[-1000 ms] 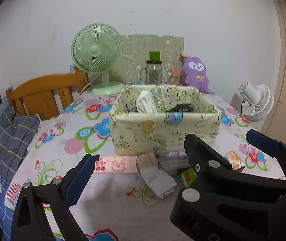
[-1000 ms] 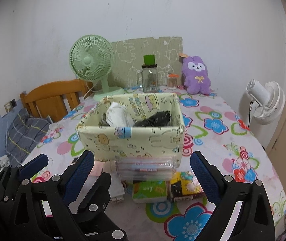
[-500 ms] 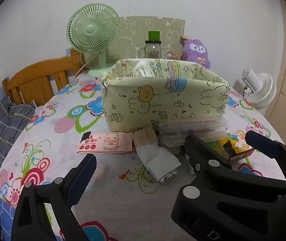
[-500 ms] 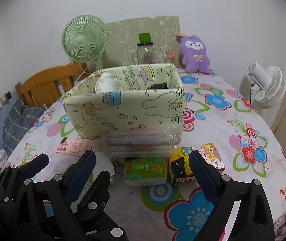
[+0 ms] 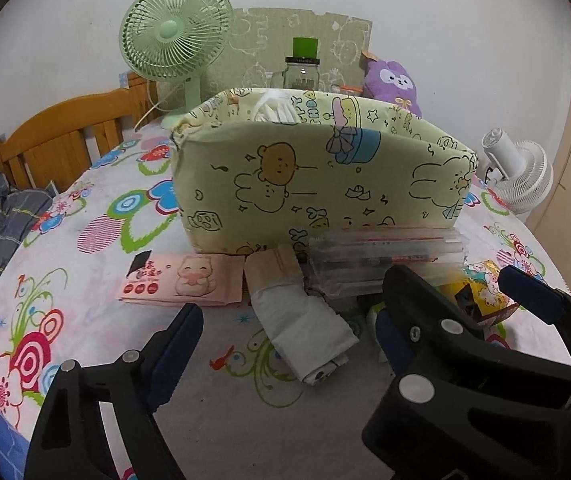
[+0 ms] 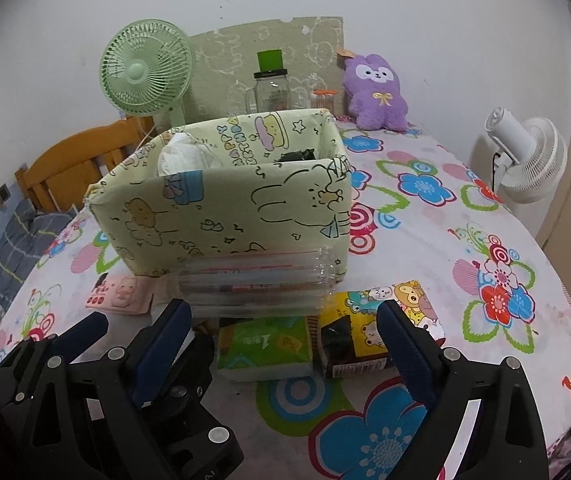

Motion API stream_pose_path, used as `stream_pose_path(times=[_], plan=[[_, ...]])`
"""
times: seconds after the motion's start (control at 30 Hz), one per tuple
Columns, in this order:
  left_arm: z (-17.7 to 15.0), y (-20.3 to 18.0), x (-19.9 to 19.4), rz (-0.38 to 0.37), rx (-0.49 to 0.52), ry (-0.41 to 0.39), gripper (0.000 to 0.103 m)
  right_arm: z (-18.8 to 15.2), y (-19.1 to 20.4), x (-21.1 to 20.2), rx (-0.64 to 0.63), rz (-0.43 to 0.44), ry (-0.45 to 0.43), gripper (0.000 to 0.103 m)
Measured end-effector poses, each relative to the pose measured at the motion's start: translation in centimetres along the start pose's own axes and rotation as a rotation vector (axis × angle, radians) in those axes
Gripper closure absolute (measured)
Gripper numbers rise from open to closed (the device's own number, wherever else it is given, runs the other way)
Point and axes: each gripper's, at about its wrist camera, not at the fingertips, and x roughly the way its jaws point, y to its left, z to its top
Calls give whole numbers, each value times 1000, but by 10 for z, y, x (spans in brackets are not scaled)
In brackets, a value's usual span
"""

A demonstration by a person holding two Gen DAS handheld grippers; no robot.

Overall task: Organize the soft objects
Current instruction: 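Reach the left tool to the white folded pouch and grasp it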

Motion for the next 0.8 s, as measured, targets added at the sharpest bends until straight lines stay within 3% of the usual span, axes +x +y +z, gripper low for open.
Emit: stream_pose_path(times=[0.33, 0.5, 0.6, 0.8], plan=[[1, 0, 12, -34, -12, 20, 25, 2, -3, 9, 2, -24, 18, 7], [1, -1, 12, -60, -9, 28, 40, 3, -3, 12, 3, -20, 21, 7], [0, -1, 12, -48, -6, 32, 56, 3, -2, 13, -6, -24, 22, 7], [-3, 4, 14, -33, -13, 55, 63, -2, 1, 13, -14, -14, 34, 7]])
